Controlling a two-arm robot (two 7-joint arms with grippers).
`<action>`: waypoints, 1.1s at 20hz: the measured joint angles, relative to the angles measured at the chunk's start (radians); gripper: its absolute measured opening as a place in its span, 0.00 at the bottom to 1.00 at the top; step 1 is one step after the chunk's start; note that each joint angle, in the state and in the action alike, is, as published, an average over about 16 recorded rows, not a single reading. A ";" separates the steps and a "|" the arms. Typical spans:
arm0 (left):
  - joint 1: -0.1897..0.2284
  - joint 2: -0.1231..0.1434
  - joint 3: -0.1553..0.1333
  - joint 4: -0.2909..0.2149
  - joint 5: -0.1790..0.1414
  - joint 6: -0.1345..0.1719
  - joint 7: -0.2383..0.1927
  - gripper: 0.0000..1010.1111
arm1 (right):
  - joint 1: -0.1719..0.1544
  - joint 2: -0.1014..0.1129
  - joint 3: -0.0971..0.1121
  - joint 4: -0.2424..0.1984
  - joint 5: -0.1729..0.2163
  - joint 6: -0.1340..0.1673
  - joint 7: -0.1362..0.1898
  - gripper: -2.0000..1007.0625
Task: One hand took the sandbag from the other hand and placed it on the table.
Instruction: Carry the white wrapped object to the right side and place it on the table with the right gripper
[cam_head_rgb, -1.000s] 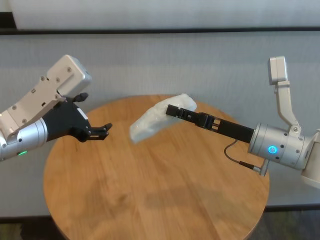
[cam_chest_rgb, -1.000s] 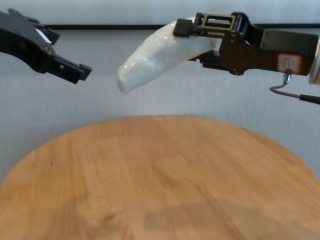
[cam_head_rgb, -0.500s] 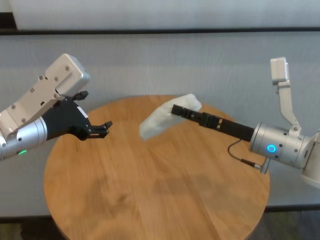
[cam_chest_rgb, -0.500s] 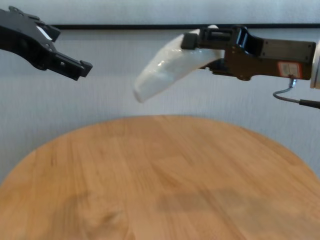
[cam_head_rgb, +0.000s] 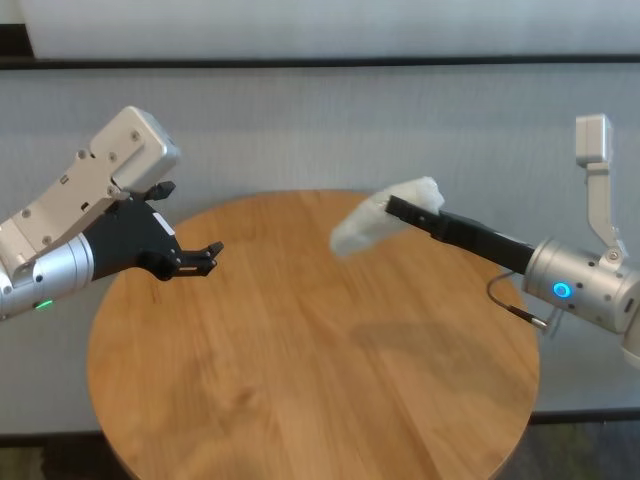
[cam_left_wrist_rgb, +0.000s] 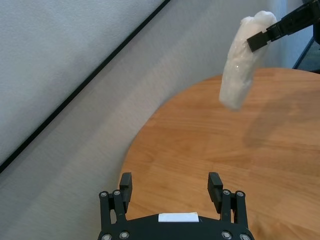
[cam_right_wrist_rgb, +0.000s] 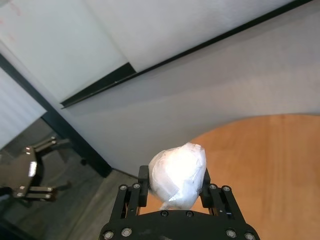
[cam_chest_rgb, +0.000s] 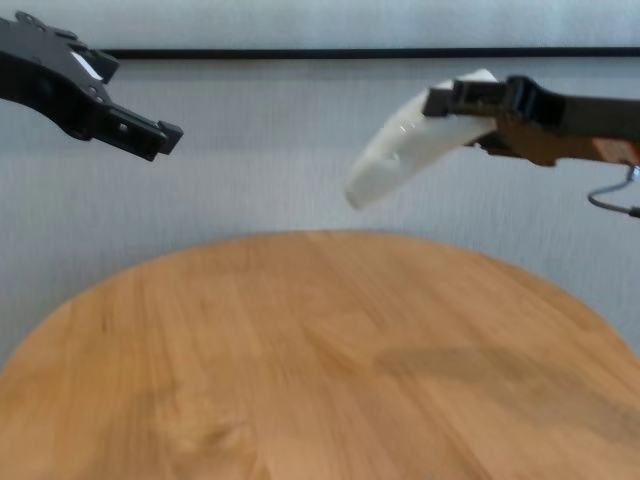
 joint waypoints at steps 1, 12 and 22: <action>0.000 0.000 0.000 0.000 0.000 0.001 0.000 0.99 | 0.000 -0.001 0.003 0.011 -0.007 -0.006 -0.007 0.57; 0.000 0.001 0.001 -0.002 0.001 0.004 0.002 0.99 | 0.025 -0.052 0.018 0.205 -0.076 -0.051 -0.063 0.57; 0.000 0.001 0.001 -0.003 0.001 0.005 0.003 0.99 | 0.064 -0.118 0.008 0.363 -0.129 -0.057 -0.070 0.57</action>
